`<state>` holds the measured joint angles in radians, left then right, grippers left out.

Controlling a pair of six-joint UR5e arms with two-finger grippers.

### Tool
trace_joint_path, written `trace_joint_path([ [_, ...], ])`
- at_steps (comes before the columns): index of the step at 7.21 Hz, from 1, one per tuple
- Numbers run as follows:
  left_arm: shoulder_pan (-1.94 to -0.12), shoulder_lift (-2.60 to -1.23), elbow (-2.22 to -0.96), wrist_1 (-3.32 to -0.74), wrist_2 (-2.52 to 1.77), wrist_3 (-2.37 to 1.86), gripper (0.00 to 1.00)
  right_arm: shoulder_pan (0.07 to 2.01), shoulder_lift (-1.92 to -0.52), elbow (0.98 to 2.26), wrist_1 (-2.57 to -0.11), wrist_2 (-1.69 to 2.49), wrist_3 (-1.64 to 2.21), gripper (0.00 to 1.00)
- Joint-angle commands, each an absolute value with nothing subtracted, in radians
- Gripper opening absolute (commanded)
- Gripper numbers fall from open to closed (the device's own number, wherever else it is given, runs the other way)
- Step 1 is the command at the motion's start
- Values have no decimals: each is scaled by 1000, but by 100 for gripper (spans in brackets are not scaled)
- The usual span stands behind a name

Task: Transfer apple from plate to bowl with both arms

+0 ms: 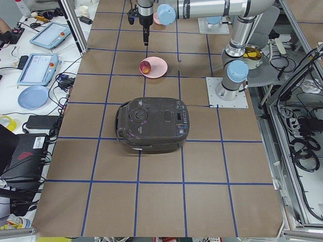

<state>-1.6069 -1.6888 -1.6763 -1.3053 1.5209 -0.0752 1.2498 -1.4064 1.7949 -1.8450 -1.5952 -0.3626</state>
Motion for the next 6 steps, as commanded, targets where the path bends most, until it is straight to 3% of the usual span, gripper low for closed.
trace_joint_path([
  [1,-1608,-1748,-1764,-1198,1512,-151,100,1243,-1402,1932,-1995,-1594,-362,100],
  [6,-1621,-1858,-1793,-1091,1471,-359,100,1241,-1325,2040,-2094,-1598,-390,100],
])
